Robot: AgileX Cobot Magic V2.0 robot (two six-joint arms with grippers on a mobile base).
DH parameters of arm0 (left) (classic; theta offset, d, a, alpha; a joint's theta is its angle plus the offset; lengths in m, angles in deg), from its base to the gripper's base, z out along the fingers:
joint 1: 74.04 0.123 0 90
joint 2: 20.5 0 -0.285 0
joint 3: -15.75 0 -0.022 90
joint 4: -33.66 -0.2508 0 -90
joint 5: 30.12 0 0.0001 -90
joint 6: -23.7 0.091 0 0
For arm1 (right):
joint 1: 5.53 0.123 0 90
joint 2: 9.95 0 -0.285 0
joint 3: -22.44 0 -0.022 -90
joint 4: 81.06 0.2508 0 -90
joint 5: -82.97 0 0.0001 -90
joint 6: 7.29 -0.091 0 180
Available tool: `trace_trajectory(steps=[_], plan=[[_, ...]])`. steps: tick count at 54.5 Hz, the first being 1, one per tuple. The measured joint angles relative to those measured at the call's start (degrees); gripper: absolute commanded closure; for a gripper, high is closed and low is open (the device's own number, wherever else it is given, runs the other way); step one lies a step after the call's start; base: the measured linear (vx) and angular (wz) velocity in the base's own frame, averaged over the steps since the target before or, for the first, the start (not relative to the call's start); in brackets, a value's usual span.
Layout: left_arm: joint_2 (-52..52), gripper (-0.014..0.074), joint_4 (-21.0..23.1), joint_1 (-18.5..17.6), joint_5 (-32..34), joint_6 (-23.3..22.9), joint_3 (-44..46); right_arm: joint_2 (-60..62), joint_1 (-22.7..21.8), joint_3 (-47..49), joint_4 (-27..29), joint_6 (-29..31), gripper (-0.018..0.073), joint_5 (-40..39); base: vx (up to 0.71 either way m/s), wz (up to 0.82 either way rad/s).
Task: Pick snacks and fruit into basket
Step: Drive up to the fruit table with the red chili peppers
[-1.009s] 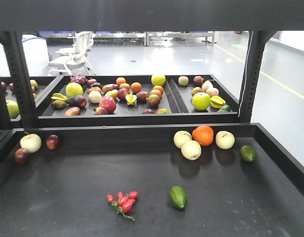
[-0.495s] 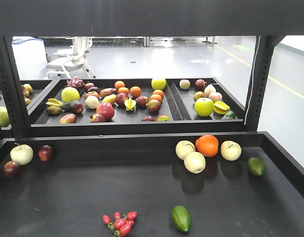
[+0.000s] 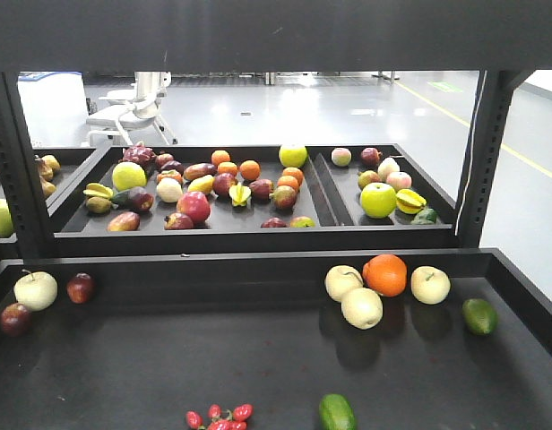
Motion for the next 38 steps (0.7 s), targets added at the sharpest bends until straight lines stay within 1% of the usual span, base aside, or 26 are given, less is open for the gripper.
trace_trajectory(steps=[38], plan=[[0.0, 0.0594, 0.0, 0.0, 0.0, 0.0, 0.0, 0.0, 0.0, 0.0, 0.0, 0.0, 0.0567, 0.0, 0.05, 0.01]])
